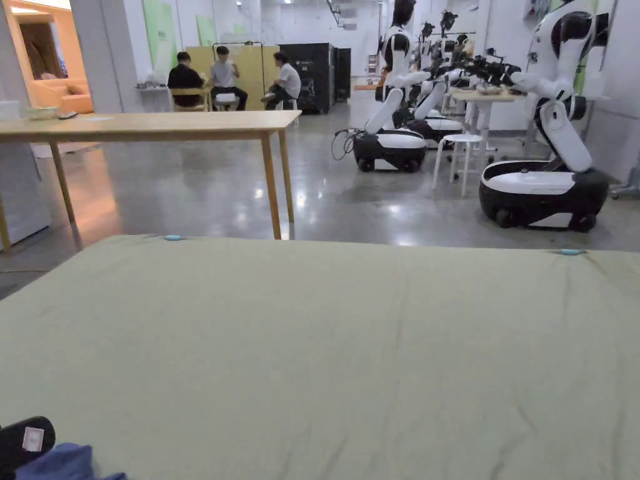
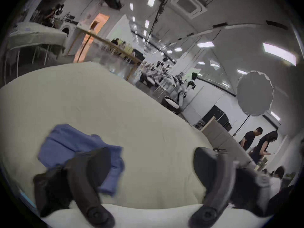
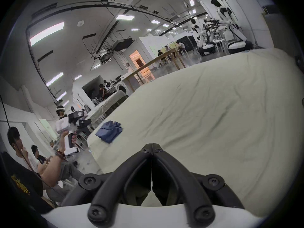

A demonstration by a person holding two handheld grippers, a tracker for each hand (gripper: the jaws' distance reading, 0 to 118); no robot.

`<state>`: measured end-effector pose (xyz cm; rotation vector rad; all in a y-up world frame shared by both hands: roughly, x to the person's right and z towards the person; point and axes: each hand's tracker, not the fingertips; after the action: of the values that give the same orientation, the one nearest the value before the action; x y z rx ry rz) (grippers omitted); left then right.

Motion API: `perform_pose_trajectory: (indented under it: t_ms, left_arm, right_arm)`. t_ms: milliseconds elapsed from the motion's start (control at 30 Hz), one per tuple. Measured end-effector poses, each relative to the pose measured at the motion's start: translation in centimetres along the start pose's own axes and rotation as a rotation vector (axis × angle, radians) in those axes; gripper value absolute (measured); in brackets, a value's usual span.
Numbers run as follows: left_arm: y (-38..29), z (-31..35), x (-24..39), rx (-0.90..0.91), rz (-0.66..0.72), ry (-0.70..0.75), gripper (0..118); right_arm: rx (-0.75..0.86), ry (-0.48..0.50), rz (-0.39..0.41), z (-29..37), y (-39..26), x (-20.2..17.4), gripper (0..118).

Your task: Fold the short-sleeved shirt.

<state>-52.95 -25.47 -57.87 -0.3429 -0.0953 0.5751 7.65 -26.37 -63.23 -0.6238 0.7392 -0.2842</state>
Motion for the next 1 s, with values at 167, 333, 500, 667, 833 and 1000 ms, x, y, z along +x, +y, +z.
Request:
perform_pose_trajectory:
  t_ms: [167,333,500,667,833,1000]
  left_arm:
    - [-8.4,-3.2,10.1,0.065,-0.177,0.005,3]
    - [-13.4,-7.3,17.6,0.024,-0.268,0.024,0]
    - [-9.9,-9.0,24.5,0.116,-0.37,-0.071,0]
    - [-1.8,-11.8,31.7,0.191,-0.471,-0.07,0]
    - [6.0,-18.6,33.8,0.279,-0.457,0.052,0]
    - [10.3,-24.7,34.0,0.325,-0.503,0.151,0]
  right_arm:
    - [0.049,-0.142,0.075,3.9,-0.3,0.9,0]
    - [0.095,-0.305,0.148,6.2,-0.5,1.5,0]
    - [0.218,-0.399,0.266,8.5,3.4,0.3,0]
    - [0.374,-0.516,0.42,7.8,13.7,-0.9,1]
    - [0.531,-0.563,0.437,4.3,23.7,0.1,1]
    - [0.533,-0.624,0.431,-0.3,30.9,2.3,1]
